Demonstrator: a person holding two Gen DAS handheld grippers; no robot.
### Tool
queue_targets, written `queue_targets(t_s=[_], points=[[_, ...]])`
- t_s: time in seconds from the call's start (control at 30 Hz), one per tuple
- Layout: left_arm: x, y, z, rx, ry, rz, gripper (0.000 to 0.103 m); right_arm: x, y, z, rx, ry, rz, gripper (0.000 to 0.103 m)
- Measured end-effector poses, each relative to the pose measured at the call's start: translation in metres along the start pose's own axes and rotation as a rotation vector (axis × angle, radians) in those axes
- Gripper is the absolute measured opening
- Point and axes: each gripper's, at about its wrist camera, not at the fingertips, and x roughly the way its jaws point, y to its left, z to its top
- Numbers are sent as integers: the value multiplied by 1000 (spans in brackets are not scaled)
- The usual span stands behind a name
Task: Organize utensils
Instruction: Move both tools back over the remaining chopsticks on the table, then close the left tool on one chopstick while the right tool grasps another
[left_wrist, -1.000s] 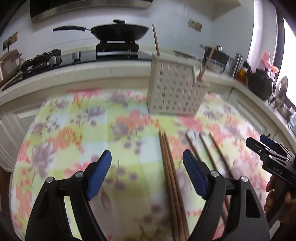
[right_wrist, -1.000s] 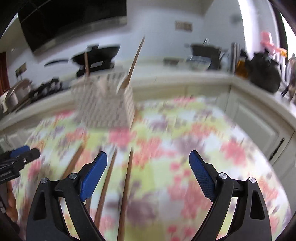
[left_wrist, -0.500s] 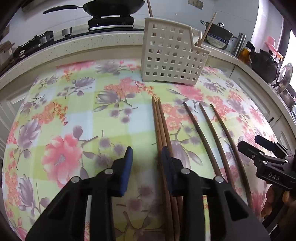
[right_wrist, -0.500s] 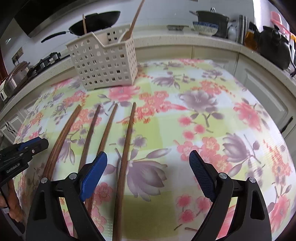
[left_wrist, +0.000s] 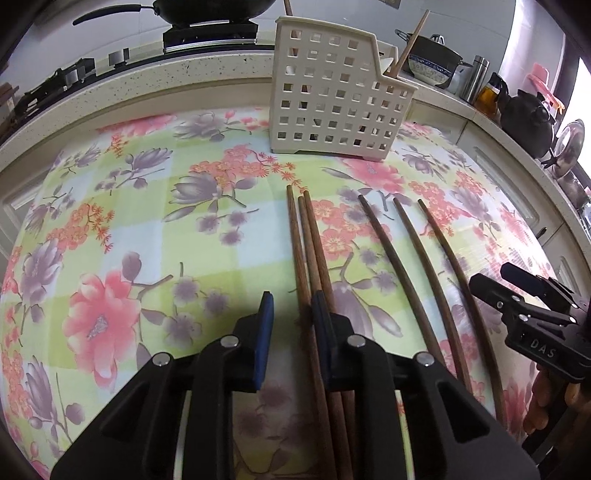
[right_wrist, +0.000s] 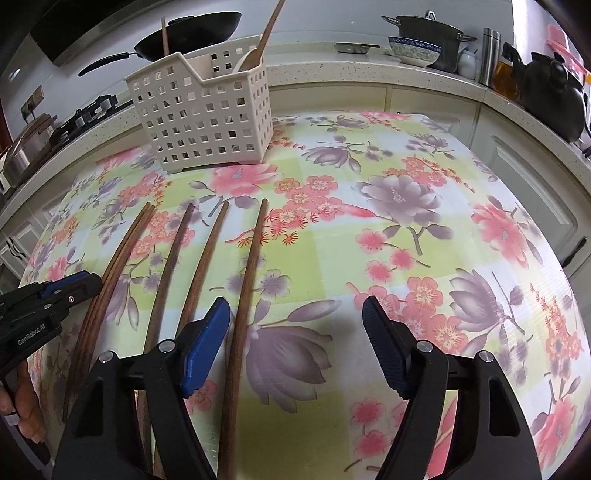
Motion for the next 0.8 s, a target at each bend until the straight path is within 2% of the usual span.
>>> queue_targets(t_s=[0.23,0.3,0.37,0.63,0.8], points=[[7,-4,3,34,-8,28,21,4,2,0,-5,8,4,66],[8,-5,4,54,-17,50,18,5,3,1,-9,9,1,66],[9,-3,4,68,-23,70,9,6,4,1,-14,7,-5,66],[8,18,7,28,-24,81,9,10,9,5,-40,8,-40,58],[8,19,7,23,-31,87,9,12,12,6,-47,7,-43,54]])
